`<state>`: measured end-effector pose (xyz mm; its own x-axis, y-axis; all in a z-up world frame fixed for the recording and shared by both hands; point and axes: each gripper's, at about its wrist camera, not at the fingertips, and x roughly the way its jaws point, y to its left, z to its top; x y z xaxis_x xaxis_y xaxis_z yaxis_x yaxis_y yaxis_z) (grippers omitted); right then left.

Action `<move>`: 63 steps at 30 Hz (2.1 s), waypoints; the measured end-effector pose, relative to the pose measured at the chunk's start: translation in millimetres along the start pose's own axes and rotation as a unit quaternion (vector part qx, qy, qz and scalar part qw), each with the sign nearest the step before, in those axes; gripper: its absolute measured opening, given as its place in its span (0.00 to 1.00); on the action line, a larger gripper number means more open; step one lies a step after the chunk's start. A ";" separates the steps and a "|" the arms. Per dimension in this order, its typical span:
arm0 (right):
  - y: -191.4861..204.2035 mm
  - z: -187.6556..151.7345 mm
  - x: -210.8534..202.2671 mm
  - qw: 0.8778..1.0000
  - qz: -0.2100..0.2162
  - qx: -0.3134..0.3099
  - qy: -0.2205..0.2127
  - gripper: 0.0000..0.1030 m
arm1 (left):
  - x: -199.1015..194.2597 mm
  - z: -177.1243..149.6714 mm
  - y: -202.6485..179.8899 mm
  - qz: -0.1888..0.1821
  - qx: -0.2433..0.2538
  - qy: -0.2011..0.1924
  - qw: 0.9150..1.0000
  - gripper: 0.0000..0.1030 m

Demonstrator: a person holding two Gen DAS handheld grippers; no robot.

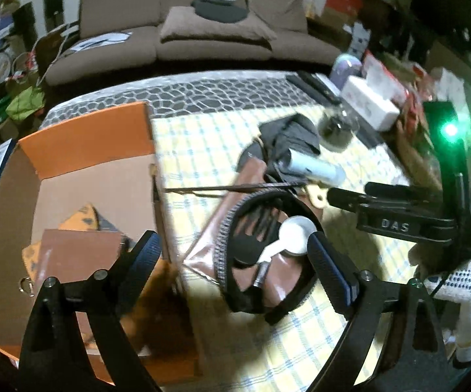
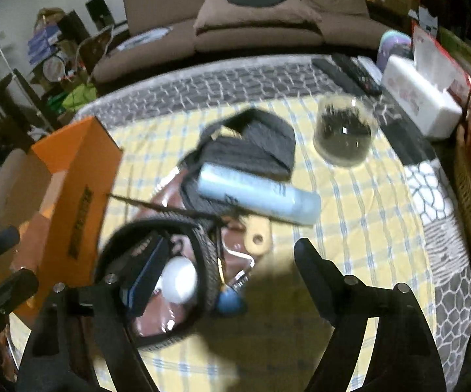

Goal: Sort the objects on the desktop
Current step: 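Move both tools from the box to the black patterned strap bag on the table, then grasp the white scoop with the left tool while the right tool grips the black utensils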

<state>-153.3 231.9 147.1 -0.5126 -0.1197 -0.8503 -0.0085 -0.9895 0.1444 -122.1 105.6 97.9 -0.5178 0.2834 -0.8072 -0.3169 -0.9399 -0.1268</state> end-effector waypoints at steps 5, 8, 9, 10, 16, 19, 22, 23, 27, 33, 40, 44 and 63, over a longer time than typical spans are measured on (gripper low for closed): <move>-8.2 -8.3 9.1 1.000 0.006 -0.001 0.022 0.61 | 16.0 -7.5 -27.9 0.009 0.041 0.017 0.999 0.80; -9.9 -10.6 12.8 0.999 0.021 0.001 0.033 0.57 | 24.4 -11.3 -39.7 0.013 0.061 0.027 0.998 0.73; -9.4 -11.7 13.1 0.999 0.024 0.000 0.035 0.56 | 27.4 -13.1 -43.6 0.014 0.067 0.031 0.997 0.69; -8.8 -11.5 13.2 0.999 0.026 -0.002 0.035 0.53 | 29.6 -15.0 -46.1 0.014 0.073 0.035 0.997 0.67; -14.7 -9.4 9.6 0.999 0.041 0.012 0.033 0.40 | 42.0 -24.0 -60.8 0.018 0.103 0.047 0.993 0.55; -20.8 -9.6 10.7 0.998 0.046 0.025 0.039 0.40 | 53.4 -28.2 -65.2 0.021 0.114 0.053 0.992 0.54; -20.0 -11.3 15.1 0.997 0.058 0.029 0.049 0.40 | 64.5 -30.8 -64.9 0.029 0.117 0.061 0.991 0.54; -18.5 -11.9 16.4 0.997 0.056 0.026 0.052 0.40 | 67.7 -31.2 -64.8 0.028 0.117 0.061 0.991 0.54; -15.9 -13.2 20.3 0.996 0.058 0.025 0.060 0.40 | 75.9 -32.9 -66.9 0.021 0.125 0.056 0.990 0.54; -15.8 -16.7 26.8 0.994 0.072 0.036 0.074 0.40 | 85.0 -36.6 -74.9 0.026 0.151 0.048 0.987 0.54; -15.4 -19.2 30.1 0.992 0.089 0.045 0.082 0.39 | 92.9 -39.8 -80.5 0.005 0.160 0.043 0.986 0.53; -20.2 -22.1 33.4 0.984 0.133 0.079 0.091 0.34 | 96.8 -41.2 -80.0 -0.007 0.154 0.041 0.987 0.52; -26.3 -5.4 3.5 0.984 0.143 0.102 0.029 0.34 | 59.2 -16.4 -37.7 -0.090 0.020 0.025 0.995 0.02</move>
<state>-150.2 257.0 137.7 -0.4688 -0.4009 -0.7871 -0.0469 -0.8785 0.4754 -127.8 154.7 45.4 -0.4091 0.4363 -0.8015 -0.4326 -0.8661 -0.2506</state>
